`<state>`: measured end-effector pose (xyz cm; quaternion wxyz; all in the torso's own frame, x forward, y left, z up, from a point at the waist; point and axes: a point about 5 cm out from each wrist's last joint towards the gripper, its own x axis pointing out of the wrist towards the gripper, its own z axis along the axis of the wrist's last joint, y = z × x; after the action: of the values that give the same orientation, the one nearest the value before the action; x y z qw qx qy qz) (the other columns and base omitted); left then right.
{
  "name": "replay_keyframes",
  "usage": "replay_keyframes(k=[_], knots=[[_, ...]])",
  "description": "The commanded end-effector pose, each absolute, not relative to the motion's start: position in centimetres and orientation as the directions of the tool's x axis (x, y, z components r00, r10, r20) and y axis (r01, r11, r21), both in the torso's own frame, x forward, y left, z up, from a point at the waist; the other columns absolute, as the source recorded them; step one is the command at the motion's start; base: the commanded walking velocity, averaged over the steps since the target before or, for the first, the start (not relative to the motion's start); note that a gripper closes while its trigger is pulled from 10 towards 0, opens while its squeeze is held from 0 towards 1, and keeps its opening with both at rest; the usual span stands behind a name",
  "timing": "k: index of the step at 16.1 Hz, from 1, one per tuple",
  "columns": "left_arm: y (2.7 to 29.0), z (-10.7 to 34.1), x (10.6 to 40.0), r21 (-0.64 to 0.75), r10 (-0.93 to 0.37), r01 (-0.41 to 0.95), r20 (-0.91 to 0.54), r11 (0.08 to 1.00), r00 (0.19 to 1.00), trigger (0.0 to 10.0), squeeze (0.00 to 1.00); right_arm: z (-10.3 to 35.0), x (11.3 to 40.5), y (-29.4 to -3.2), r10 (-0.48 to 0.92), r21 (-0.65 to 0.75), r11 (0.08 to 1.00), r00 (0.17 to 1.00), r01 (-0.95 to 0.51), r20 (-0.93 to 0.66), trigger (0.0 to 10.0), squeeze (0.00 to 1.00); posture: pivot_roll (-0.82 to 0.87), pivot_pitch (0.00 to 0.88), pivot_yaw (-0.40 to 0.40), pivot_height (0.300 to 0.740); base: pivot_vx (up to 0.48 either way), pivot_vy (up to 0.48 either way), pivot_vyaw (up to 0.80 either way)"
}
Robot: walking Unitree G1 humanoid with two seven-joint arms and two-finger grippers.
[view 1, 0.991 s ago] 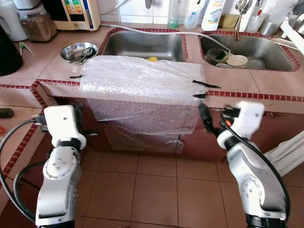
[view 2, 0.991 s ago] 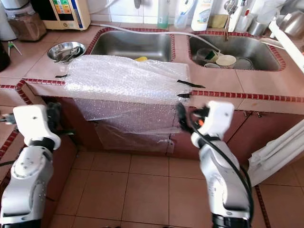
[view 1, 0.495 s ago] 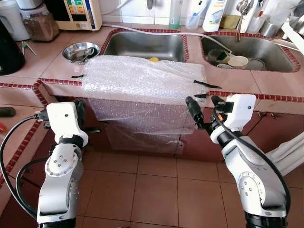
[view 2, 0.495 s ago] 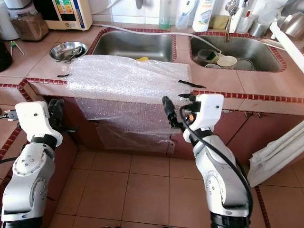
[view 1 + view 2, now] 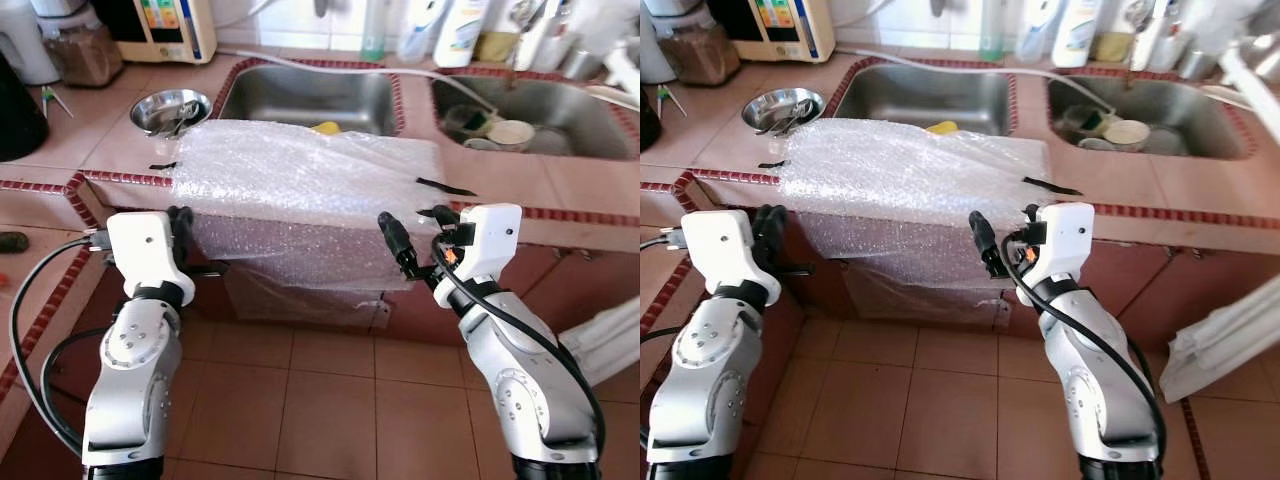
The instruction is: Kitchen organization
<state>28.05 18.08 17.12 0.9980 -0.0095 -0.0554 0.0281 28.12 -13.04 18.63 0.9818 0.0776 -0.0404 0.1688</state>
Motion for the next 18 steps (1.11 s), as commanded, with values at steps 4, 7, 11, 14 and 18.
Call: replay_keyframes(k=[4,7,11,14,18], knots=[[17.65,17.45,28.05,-0.028,0.044,-0.041,0.123,0.999,0.991,10.0,0.00,18.94,28.21,-13.33,0.298,0.132,0.941,0.947,-0.312,0.117,10.0,0.00,-0.07,0.130,0.021,0.740,0.413,0.000,0.00],[17.60,17.35,28.03,-0.029,0.044,-0.041,0.118,0.999,0.992,10.0,0.00,18.68,28.16,-13.34,0.301,0.123,0.942,0.948,-0.313,0.104,10.0,0.00,-0.07,0.130,0.022,0.740,0.416,0.000,0.00],[17.54,17.22,28.03,-0.024,0.038,-0.036,0.109,0.999,0.993,10.0,0.00,18.57,28.11,-13.25,0.310,0.116,0.940,0.945,-0.321,0.101,10.0,0.00,-0.07,0.132,0.025,0.740,0.412,0.127,0.00],[17.60,17.18,28.05,-0.025,0.040,-0.037,0.105,0.999,0.994,10.0,0.00,18.52,28.07,-13.15,0.314,0.119,0.938,0.944,-0.325,0.102,10.0,0.00,-0.07,0.133,0.027,0.740,0.390,0.279,0.00],[17.44,17.22,28.18,-0.027,0.035,-0.032,0.104,0.999,0.994,10.0,0.00,18.65,28.01,-13.05,0.321,0.113,0.936,0.940,-0.334,0.119,10.0,0.00,-0.07,0.132,0.027,0.740,0.362,0.314,0.00]])
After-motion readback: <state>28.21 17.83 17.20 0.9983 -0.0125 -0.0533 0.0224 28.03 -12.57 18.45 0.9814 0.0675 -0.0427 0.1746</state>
